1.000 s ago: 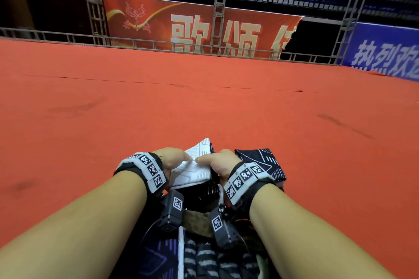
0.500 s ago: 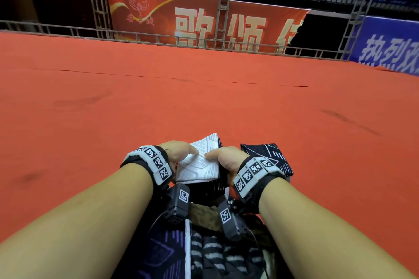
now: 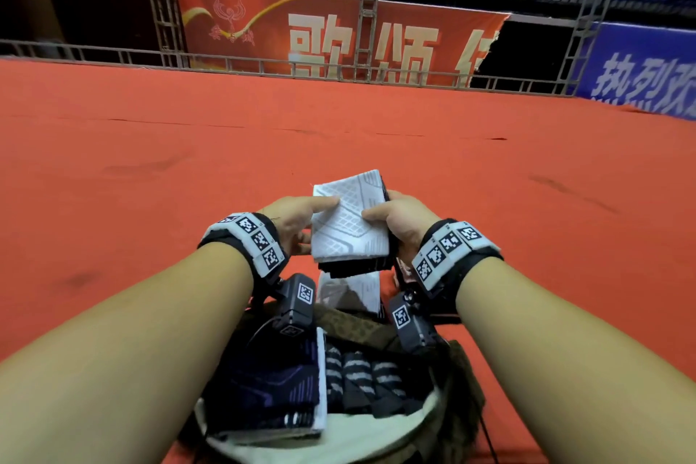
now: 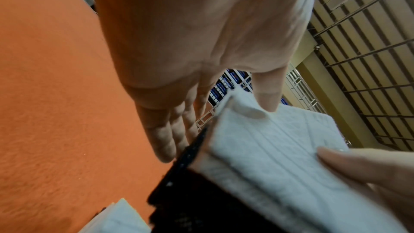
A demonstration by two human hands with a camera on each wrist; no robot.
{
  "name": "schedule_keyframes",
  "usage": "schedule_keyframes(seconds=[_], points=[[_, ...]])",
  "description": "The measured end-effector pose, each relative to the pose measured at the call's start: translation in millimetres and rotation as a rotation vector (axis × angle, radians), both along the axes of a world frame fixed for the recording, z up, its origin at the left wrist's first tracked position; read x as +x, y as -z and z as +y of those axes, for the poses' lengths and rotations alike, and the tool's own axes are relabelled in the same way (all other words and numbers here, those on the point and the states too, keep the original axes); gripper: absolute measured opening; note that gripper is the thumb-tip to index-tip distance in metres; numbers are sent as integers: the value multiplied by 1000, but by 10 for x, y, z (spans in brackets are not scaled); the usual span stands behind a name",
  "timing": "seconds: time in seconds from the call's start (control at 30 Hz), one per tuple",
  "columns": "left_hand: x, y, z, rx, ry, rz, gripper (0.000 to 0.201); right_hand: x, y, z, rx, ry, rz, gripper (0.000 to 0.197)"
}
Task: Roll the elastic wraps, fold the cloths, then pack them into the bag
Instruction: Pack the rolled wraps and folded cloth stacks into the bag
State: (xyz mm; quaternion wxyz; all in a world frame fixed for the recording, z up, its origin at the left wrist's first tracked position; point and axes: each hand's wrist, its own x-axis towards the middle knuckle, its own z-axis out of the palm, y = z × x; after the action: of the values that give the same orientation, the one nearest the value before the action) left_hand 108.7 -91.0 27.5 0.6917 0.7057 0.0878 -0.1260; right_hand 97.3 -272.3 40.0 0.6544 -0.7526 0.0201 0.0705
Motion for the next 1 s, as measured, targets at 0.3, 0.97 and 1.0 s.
schedule_keyframes(seconds=[0.3, 0.97, 1.0], points=[[-832, -325, -175, -249, 186, -72, 45, -788, -337, -203, 361, 84, -58, 37], [-1488, 59, 26, -99, 213, -91, 84, -1542, 187, -227, 238, -90, 89, 36], [-1478, 102, 43, -91, 174, -89, 92, -1553, 209, -215, 240, -96, 83, 36]])
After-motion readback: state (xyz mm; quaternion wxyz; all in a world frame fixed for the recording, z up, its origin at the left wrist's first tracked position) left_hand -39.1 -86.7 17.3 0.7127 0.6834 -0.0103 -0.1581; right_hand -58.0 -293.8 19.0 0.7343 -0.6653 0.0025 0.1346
